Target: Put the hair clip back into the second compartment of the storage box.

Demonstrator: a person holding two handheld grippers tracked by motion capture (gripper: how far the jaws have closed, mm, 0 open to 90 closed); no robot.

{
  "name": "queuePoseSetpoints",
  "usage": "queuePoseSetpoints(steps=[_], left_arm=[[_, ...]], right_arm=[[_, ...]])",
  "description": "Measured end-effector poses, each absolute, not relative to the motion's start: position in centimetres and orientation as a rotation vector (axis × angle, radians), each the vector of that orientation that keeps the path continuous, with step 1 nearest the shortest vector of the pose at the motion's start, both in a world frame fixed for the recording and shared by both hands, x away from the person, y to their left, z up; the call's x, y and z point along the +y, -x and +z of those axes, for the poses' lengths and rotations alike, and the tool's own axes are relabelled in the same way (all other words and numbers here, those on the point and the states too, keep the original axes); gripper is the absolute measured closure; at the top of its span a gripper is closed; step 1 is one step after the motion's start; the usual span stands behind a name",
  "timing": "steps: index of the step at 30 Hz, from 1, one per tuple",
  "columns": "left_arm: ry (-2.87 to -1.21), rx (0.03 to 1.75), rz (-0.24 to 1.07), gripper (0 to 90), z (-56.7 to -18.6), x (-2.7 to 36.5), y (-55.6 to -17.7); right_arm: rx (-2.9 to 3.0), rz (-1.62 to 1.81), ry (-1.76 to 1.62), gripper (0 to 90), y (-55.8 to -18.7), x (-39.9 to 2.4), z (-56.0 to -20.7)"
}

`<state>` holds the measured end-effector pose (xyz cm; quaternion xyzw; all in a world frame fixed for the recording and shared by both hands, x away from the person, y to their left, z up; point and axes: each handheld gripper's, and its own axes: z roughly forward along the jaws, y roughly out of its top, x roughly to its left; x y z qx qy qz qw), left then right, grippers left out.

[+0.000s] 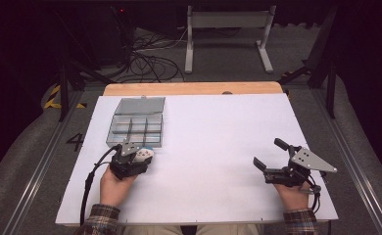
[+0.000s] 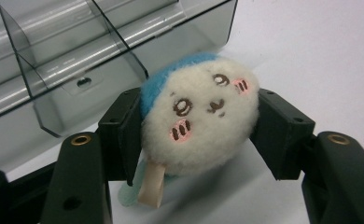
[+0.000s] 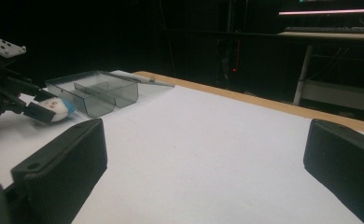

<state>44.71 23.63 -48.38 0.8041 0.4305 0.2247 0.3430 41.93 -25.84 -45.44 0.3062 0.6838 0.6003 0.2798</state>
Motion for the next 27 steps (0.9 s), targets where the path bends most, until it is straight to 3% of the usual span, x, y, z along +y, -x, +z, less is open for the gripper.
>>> queuePoseSetpoints(steps=[27], left_arm=[[-1.976, 1.080, 0.699, 44.3, -45.8, 23.8, -44.2]], right_arm=[[1.828, 1.613, -0.822, 0.0, -41.9, -26.0, -45.5]])
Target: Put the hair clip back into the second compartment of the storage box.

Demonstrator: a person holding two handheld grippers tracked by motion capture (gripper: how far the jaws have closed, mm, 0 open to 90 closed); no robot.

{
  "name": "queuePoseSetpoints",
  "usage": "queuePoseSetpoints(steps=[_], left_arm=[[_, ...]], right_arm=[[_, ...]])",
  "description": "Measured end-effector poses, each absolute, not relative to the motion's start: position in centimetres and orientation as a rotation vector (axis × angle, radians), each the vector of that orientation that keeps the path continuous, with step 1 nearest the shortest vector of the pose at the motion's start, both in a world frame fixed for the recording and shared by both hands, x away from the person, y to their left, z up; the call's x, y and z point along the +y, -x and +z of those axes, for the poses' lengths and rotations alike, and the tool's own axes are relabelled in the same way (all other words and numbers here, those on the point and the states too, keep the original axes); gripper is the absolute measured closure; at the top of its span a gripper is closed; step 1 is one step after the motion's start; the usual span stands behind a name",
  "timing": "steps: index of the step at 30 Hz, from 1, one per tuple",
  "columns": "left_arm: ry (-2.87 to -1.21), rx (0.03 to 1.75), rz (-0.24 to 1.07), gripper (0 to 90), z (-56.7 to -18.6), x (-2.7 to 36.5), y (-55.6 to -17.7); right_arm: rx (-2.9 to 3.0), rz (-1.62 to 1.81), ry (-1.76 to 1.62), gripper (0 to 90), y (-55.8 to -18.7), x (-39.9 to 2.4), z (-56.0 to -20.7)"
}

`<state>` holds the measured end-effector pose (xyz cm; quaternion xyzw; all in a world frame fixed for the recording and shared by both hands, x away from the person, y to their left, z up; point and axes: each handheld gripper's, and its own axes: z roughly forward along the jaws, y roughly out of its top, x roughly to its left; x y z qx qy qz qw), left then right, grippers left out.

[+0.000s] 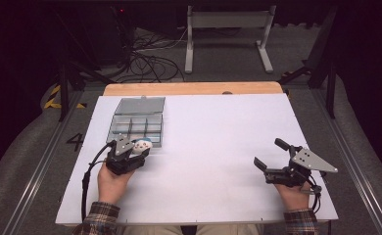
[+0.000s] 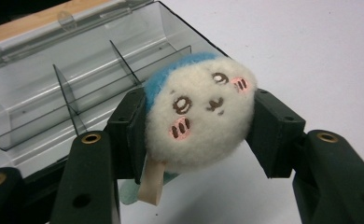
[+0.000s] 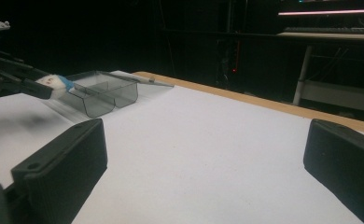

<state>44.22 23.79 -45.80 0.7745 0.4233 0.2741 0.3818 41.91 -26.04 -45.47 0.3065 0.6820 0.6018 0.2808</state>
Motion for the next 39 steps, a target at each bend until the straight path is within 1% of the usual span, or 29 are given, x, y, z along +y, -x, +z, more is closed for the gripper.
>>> queuePoseSetpoints(steps=[10, 17, 39], left_arm=[[-2.007, 1.085, 0.734, 44.2, -45.0, 23.9, -45.3], [-1.992, 1.101, 0.714, 44.2, -44.4, 24.3, -46.2], [-1.951, 1.236, 0.730, 44.1, -43.9, 26.1, -49.5]], right_arm=[[1.822, 1.606, -0.828, 0.1, -41.8, -26.1, -45.5], [1.818, 1.604, -0.832, 0.1, -41.8, -26.2, -45.5], [1.820, 1.596, -0.828, 0.2, -41.9, -26.1, -45.5]])
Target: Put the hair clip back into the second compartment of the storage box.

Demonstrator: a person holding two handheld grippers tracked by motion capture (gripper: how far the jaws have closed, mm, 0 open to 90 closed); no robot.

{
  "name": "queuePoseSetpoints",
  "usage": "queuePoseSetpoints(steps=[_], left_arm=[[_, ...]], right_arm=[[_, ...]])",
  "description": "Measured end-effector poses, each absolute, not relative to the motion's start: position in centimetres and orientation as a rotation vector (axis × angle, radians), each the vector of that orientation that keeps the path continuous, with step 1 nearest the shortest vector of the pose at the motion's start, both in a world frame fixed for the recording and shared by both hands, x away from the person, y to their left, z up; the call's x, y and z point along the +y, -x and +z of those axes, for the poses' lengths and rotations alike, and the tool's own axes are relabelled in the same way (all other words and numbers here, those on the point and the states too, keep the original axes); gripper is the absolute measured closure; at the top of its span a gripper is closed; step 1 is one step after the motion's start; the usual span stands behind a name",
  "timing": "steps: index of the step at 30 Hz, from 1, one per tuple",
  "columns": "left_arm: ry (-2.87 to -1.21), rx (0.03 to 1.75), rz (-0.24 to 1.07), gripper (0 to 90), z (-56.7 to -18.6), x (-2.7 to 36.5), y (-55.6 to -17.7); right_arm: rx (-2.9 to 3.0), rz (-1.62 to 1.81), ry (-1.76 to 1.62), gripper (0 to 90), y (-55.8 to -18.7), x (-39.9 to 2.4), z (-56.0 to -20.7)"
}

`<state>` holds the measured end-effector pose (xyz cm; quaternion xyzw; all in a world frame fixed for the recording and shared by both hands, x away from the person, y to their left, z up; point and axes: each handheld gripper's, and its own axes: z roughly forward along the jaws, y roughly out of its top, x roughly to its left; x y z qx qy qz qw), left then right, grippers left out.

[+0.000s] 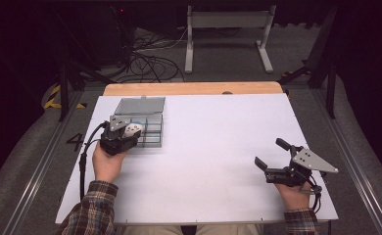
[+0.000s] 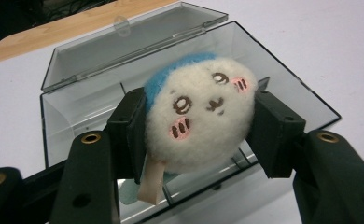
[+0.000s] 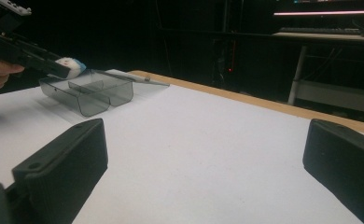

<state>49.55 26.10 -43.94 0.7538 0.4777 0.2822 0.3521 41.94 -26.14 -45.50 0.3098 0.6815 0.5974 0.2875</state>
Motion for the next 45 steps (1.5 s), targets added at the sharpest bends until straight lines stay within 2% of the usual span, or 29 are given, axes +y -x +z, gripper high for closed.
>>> queuePoseSetpoints(steps=[16, 26, 45], left_arm=[[-1.928, 1.324, 0.758, 43.8, -43.8, 26.4, -52.0], [-1.897, 1.387, 0.714, 43.5, -44.6, 27.1, -53.2], [-2.014, 1.433, 0.704, 42.4, -44.6, 25.9, -55.5]], right_arm=[[1.818, 1.592, -0.828, 0.2, -42.1, -26.1, -45.6], [1.819, 1.594, -0.829, 0.2, -42.2, -26.0, -45.6], [1.819, 1.591, -0.833, 0.2, -42.2, -26.0, -45.6]])
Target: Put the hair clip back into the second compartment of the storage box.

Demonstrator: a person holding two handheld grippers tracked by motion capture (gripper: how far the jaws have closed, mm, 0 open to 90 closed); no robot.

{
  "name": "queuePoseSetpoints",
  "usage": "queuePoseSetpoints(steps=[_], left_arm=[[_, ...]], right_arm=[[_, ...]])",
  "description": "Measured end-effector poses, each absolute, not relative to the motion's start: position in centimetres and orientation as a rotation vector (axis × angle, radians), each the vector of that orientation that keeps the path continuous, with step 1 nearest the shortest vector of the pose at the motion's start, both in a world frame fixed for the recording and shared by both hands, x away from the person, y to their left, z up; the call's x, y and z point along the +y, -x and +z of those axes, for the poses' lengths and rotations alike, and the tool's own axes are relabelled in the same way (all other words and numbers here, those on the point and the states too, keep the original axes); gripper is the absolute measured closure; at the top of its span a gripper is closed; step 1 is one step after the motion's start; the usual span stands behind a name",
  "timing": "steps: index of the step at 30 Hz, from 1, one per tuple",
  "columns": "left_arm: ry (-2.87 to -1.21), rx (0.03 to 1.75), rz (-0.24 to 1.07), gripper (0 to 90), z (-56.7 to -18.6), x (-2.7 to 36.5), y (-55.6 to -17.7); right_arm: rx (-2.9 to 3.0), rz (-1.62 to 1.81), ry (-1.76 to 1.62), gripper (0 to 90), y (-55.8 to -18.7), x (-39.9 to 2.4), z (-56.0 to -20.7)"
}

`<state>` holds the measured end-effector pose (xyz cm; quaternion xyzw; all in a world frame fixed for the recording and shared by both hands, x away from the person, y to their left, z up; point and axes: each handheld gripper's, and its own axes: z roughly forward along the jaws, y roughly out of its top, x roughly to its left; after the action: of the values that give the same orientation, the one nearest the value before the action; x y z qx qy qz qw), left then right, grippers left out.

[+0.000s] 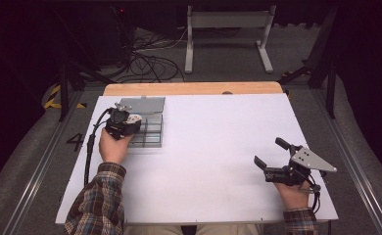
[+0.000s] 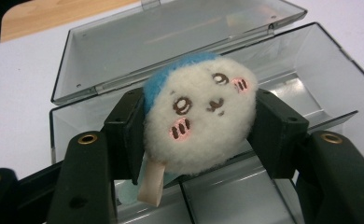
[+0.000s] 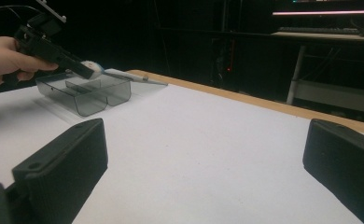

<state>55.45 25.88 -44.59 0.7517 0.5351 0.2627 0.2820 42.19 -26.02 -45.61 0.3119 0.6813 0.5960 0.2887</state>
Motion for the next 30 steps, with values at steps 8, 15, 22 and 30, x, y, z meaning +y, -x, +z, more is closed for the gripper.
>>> queuePoseSetpoints(steps=[8, 15, 22, 30], left_arm=[[-2.073, 1.437, 0.704, 41.3, -45.0, 25.5, -56.0], [-2.085, 1.456, 0.676, 39.4, -45.6, 25.0, -56.4], [-2.074, 1.462, 0.663, 35.5, -45.8, 24.9, -56.6], [-2.037, 1.449, 0.650, 24.7, -45.2, 25.3, -56.2]], right_arm=[[1.818, 1.589, -0.832, 0.2, -42.2, -26.0, -45.6], [1.821, 1.589, -0.833, 0.2, -42.2, -26.0, -45.6], [1.823, 1.587, -0.831, 0.2, -42.2, -26.0, -45.6], [1.824, 1.584, -0.828, 0.2, -42.2, -26.0, -45.6]])
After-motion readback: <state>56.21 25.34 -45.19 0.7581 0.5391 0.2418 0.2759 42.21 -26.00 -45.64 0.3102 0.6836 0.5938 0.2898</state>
